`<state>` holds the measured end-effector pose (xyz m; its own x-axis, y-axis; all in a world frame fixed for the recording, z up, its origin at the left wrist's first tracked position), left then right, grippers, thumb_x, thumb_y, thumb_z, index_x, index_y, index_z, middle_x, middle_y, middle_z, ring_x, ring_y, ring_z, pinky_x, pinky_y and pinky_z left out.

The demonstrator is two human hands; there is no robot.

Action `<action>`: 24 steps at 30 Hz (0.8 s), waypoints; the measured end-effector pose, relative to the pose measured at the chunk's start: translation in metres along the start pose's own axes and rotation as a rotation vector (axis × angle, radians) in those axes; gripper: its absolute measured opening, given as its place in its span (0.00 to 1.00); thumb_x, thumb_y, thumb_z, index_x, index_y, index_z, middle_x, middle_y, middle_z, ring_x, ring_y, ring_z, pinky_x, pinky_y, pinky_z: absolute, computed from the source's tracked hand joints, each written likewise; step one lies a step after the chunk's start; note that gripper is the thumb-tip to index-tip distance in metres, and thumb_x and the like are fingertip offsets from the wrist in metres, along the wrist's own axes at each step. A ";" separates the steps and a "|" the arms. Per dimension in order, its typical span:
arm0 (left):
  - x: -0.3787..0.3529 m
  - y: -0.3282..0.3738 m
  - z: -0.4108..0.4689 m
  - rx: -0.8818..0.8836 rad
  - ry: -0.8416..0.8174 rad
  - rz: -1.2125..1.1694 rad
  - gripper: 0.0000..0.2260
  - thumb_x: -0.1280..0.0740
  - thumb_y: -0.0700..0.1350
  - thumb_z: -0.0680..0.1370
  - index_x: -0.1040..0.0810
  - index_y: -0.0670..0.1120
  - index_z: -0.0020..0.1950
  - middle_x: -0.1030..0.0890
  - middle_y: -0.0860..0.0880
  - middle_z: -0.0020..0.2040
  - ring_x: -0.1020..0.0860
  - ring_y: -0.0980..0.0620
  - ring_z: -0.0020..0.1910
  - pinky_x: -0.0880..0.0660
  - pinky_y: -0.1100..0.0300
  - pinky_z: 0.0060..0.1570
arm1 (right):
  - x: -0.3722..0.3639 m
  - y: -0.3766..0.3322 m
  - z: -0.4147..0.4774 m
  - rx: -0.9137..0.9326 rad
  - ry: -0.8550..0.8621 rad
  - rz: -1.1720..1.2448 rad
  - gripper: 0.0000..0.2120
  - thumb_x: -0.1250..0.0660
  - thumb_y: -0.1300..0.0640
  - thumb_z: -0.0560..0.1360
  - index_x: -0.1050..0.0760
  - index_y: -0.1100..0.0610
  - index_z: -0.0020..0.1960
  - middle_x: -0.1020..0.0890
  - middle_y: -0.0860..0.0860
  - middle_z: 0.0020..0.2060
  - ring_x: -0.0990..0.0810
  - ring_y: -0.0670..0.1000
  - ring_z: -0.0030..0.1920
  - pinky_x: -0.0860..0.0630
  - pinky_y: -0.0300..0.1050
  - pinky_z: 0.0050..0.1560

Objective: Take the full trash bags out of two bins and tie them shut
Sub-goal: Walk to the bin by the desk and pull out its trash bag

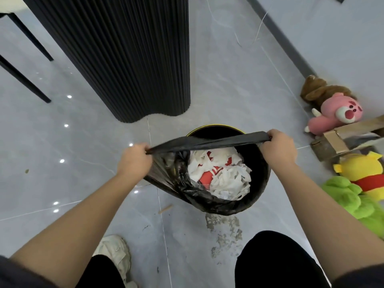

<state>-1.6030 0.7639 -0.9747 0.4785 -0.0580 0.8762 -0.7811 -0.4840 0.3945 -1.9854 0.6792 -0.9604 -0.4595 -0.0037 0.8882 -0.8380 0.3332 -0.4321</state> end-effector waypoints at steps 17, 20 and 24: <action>-0.033 -0.028 -0.039 0.600 -0.533 -0.580 0.11 0.39 0.49 0.79 0.22 0.43 0.48 0.17 0.46 0.30 0.18 0.48 0.29 0.21 0.57 0.32 | -0.052 0.024 -0.041 -0.523 -0.293 0.802 0.14 0.43 0.51 0.79 0.30 0.57 0.39 0.24 0.55 0.38 0.26 0.55 0.39 0.29 0.45 0.41; -0.015 -0.020 -0.043 0.491 -0.608 -0.476 0.15 0.35 0.56 0.76 0.20 0.44 0.50 0.15 0.46 0.36 0.17 0.49 0.35 0.22 0.59 0.36 | -0.052 0.010 -0.045 -0.561 -0.375 1.093 0.11 0.41 0.55 0.80 0.25 0.59 0.45 0.19 0.55 0.41 0.20 0.56 0.42 0.23 0.50 0.49; 0.012 0.018 -0.055 -0.160 -0.695 -0.119 0.18 0.29 0.65 0.67 0.22 0.56 0.49 0.17 0.59 0.45 0.19 0.59 0.46 0.25 0.63 0.48 | -0.048 -0.001 -0.052 -0.534 -0.310 1.248 0.11 0.44 0.60 0.81 0.26 0.59 0.44 0.20 0.55 0.40 0.21 0.55 0.40 0.22 0.50 0.47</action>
<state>-1.6333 0.8025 -0.9422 0.6671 -0.5806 0.4668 -0.7314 -0.3913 0.5585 -1.9469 0.7281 -0.9945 -0.9165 0.3762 -0.1360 0.3493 0.5867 -0.7306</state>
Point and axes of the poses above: each hand's wrist, its own z-axis towards the middle knuckle, its own x-axis out of the back of the hand, y = z × x, the point moved 8 cm from there along z, towards the middle knuckle
